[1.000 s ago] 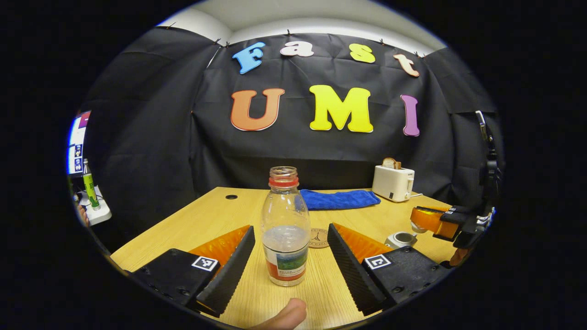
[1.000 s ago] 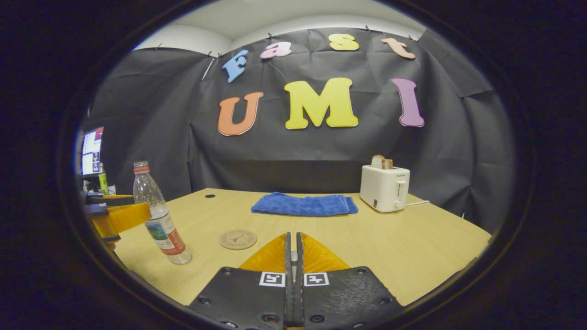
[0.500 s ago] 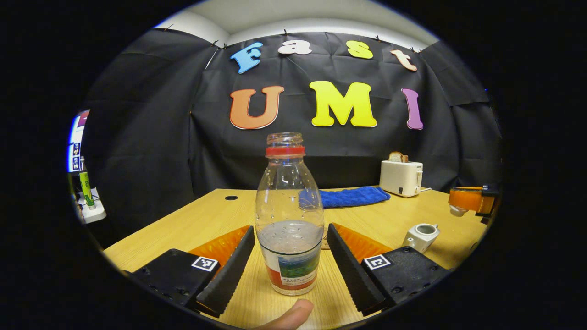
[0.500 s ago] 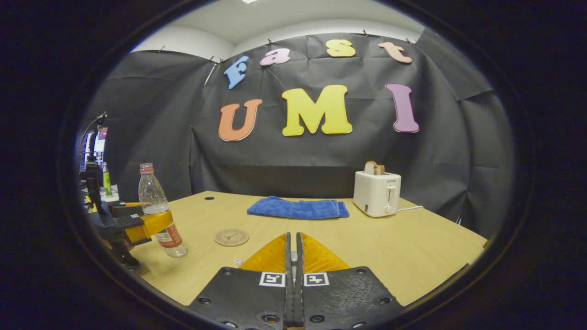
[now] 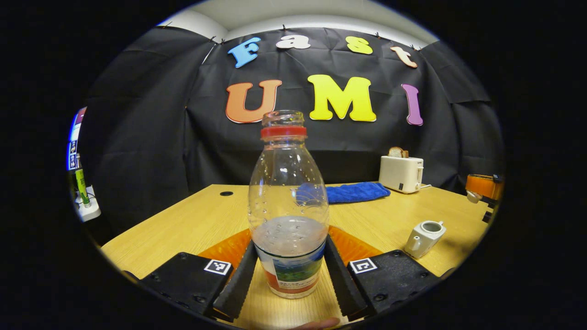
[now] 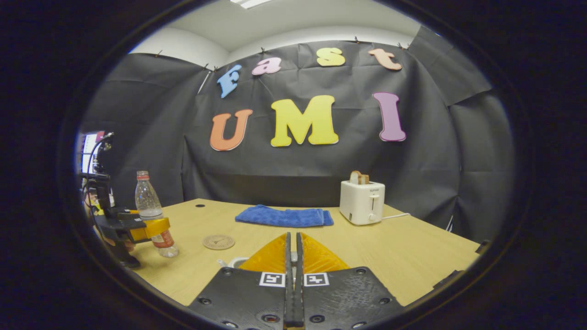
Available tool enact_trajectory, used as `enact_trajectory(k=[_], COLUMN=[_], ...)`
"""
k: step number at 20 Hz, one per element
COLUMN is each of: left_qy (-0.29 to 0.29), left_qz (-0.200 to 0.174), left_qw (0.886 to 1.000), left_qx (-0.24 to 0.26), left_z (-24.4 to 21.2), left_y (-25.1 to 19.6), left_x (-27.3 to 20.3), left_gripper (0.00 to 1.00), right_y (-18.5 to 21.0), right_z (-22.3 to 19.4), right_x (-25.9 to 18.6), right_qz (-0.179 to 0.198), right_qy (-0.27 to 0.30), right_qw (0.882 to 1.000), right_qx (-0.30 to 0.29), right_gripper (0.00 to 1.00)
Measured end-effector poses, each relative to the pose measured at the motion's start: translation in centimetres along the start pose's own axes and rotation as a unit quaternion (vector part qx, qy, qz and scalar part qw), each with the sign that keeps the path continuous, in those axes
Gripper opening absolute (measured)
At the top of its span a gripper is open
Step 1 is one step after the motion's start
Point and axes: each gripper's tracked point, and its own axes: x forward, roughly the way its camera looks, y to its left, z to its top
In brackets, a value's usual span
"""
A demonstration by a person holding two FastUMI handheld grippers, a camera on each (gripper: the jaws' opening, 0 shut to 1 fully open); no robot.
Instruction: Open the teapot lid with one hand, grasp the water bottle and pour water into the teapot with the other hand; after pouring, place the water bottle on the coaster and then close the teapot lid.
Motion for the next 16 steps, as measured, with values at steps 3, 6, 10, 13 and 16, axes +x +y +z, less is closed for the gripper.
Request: enact_trajectory(k=[3, 6, 10, 13, 16], left_qy=[0.015, 0.031, 0.061, 0.078, 0.094], left_qz=[0.025, 0.057, 0.08, 0.085, 0.088], left_qw=[0.999, 0.995, 0.984, 0.974, 0.96], left_qx=[0.028, 0.077, 0.144, 0.197, 0.247], left_z=[-0.4, -0.3, -0.6, -0.5, -0.8], left_y=[0.3, 1.0, 1.0, 0.4, 0.0], left_x=[-0.7, -1.2, -1.8, -2.0, -2.1], left_gripper=[0.78, 0.77, 0.77, 0.77, 0.77], right_y=[-0.8, -1.1, -1.6, -1.6, -2.0], right_z=[-0.3, -0.9, -0.8, -1.2, -1.2], right_x=[0.3, 0.5, 0.7, 0.9, 0.9], right_qz=[-0.005, -0.004, -0.007, -0.001, 0.001], right_qy=[0.007, 0.02, 0.02, 0.026, 0.029], right_qw=[1.0, 1.0, 1.0, 1.0, 1.0], right_qx=[0.003, 0.002, -0.003, 0.002, 0.002], right_gripper=[0.0, 0.0, 0.01, 0.01, 0.0])
